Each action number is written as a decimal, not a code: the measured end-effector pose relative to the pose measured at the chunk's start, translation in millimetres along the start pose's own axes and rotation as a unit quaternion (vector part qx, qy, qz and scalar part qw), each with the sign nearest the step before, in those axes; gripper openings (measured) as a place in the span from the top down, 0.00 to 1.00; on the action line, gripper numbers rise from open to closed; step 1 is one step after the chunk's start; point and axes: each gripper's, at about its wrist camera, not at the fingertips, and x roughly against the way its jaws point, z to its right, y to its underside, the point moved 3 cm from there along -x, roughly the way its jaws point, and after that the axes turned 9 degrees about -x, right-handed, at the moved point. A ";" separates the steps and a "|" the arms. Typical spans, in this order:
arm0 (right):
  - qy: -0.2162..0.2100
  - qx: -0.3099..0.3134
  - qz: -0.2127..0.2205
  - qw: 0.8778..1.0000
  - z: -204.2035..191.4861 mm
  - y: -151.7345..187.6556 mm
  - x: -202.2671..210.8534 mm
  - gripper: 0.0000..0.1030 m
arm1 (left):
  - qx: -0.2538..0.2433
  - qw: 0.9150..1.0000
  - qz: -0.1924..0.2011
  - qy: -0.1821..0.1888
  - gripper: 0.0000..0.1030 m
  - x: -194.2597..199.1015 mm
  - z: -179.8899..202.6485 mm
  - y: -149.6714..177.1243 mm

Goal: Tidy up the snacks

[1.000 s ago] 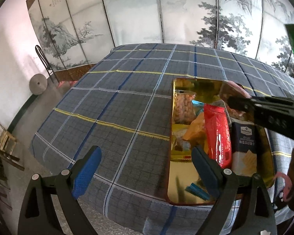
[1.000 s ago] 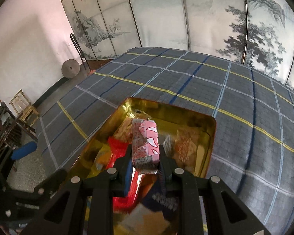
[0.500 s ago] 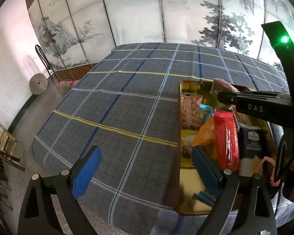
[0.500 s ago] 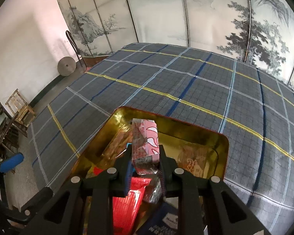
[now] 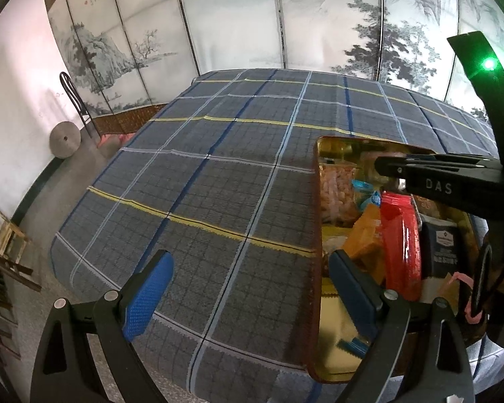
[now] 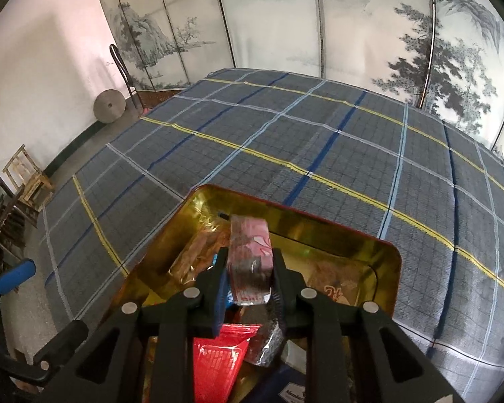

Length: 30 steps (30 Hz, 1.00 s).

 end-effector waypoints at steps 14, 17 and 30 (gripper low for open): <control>-0.008 0.004 0.075 0.997 -10.4 13.4 44.9 0.74 | 0.006 1.000 0.010 0.006 0.11 2.9 -4.7 -0.9; -0.007 0.023 0.111 0.994 -19.3 27.7 73.7 0.62 | 0.013 1.000 0.023 -0.001 0.11 10.7 -6.8 0.1; 0.013 0.054 0.193 0.980 -16.8 82.9 170.3 0.46 | 0.018 0.994 0.103 0.015 0.09 74.9 2.3 -3.3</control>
